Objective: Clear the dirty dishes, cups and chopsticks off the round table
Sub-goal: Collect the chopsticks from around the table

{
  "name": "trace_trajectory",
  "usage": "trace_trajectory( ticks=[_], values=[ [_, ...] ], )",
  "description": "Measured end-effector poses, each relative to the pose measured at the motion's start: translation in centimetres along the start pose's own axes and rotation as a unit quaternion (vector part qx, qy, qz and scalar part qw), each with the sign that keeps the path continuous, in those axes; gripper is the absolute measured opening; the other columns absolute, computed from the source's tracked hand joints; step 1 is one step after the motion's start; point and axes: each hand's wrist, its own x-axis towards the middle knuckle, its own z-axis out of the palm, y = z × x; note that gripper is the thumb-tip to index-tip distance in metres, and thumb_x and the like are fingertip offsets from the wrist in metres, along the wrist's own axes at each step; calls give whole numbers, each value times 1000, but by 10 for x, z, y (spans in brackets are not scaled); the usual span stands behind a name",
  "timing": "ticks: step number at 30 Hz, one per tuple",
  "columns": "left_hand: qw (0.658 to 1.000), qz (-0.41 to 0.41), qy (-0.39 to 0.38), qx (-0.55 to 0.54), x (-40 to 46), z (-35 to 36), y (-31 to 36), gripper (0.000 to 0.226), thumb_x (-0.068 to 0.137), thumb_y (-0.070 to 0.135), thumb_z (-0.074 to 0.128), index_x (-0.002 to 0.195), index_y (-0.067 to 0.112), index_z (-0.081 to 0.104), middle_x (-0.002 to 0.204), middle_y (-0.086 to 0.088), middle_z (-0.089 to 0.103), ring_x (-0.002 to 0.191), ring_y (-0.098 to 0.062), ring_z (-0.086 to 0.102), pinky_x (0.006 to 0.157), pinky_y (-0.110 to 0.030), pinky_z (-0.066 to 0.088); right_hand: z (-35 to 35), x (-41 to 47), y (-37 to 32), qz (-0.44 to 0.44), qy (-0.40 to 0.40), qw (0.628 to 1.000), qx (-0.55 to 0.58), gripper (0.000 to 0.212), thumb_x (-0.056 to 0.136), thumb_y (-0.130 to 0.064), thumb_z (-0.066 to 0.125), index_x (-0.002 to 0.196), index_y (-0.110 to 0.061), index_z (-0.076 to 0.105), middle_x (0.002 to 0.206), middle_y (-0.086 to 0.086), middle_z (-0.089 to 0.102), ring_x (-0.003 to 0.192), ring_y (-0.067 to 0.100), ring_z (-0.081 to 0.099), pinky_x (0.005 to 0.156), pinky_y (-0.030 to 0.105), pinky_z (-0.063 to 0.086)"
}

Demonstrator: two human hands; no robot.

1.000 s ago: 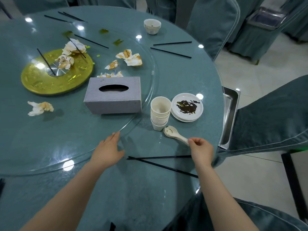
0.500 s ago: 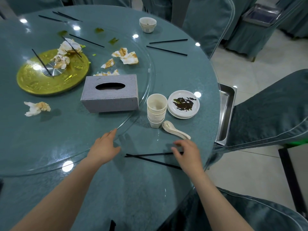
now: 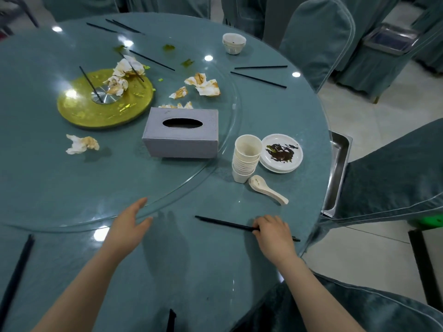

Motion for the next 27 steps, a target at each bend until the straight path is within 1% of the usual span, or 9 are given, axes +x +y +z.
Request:
trace_trajectory(
  ticks=[6,9,11,15,17,19,21,25,27],
  values=[
    [994,-51,68,-61,-24,-51,-54,45,88,9,62,132,15,51,127,-7,60,121,-25,53,105,-44,38,9,-7,-52,-31,-25,999,-2,18,98,-29,44,108,-26,58,109,-6,55,107,17,50,86,29,35],
    [988,-76,96,-95,-43,-77,-86,43,89,8,62,131,14,53,125,-6,61,119,-24,53,103,-39,37,14,-9,-93,-44,-25,999,7,20,97,-28,46,110,-25,60,109,-5,57,107,18,52,87,29,37],
    [981,-93,123,-116,-56,-96,-111,43,87,3,62,130,9,54,122,-11,61,116,-26,54,99,-38,38,19,-13,-121,-51,-24,998,9,19,96,-28,46,108,-24,61,107,-4,57,106,19,53,86,29,39],
    [971,-145,145,-127,-73,-130,-167,39,85,-4,62,123,0,55,113,-20,62,102,-33,60,90,-42,44,29,-22,-171,-53,-30,998,16,17,95,-27,49,104,-23,63,103,-1,59,102,22,56,83,31,42],
    [966,-183,147,-111,-81,-143,-195,37,83,-2,64,119,-1,57,108,-23,63,91,-32,60,84,-40,45,36,-30,-193,-50,-34,998,21,14,94,-26,51,101,-22,63,102,0,60,99,22,56,80,31,44],
    [963,-218,125,-93,-89,-151,-219,36,80,1,67,115,0,59,103,-22,63,84,-28,58,78,-35,44,45,-39,-214,-47,-37,998,19,13,94,-26,51,99,-20,62,102,0,60,97,22,56,77,30,43],
    [968,-231,74,-68,-96,-153,-235,33,78,4,71,109,1,61,96,-17,64,81,-24,56,74,-31,41,55,-47,-234,-42,-47,998,9,13,94,-26,51,100,-19,61,104,1,60,98,22,56,77,30,43],
    [977,-201,5,-64,-108,-147,-239,22,77,8,71,96,8,62,90,-11,67,82,-21,62,70,-26,41,73,-63,-275,-30,-80,996,0,7,94,-26,51,88,-25,53,102,2,62,96,22,57,70,27,38],
    [981,-174,-16,-81,-109,-143,-235,24,79,9,70,101,9,62,91,-9,69,87,-22,64,76,-27,47,81,-69,-298,-30,-91,995,-2,11,93,-26,52,83,-27,48,101,2,63,95,23,58,69,27,37]
  ],
)
